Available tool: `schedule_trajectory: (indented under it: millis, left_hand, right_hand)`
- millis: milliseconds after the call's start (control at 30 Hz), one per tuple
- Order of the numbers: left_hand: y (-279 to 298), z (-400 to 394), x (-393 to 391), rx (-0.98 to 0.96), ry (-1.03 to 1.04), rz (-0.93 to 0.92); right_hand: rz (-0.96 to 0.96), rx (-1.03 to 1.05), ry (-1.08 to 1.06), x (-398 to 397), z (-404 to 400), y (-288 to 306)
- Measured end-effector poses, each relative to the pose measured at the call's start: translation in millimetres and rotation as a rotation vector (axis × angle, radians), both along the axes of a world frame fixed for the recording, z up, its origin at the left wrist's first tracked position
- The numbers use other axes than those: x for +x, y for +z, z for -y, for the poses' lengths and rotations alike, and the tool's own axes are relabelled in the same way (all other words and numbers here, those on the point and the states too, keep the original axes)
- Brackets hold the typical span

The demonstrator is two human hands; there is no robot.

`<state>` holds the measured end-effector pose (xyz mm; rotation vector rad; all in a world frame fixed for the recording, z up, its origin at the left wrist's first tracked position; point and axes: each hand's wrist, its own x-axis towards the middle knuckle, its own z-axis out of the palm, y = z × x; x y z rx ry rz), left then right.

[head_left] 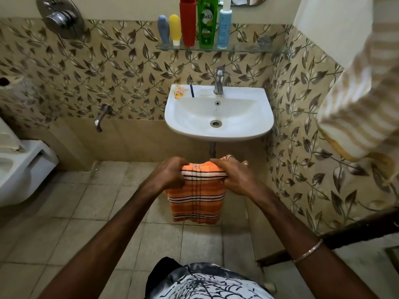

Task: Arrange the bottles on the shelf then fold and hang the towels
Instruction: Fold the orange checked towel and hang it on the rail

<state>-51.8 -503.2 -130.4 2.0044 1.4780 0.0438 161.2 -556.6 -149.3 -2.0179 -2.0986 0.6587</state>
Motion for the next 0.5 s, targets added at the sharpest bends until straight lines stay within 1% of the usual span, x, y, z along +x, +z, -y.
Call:
schedule_trajectory:
  millis: [67, 200, 300, 367, 433, 500]
  left_hand:
    - [2, 1, 3, 0.044, -0.011, -0.104]
    - [11, -1, 9, 0.088, -0.052, -0.216]
    - [21, -7, 12, 0.169, -0.092, -0.331]
    - [22, -14, 13, 0.19, -0.076, -0.28]
    - [18, -20, 15, 0.221, -0.021, -0.146]
    - [15, -24, 20, 0.272, 0.048, 0.011]
  right_hand:
    - [0.075, -0.001, 0.015, 1, 1, 6]
    - [0.123, 0.029, 0.007, 5, 1, 13]
    - [0.089, 0.1, -0.045, 13, 1, 13]
    - [-0.005, 0.157, -0.102, 21, 2, 13]
    - [-0.065, 0.245, -0.157, 29, 3, 16]
    - [-0.072, 0.32, -0.208, 37, 3, 21]
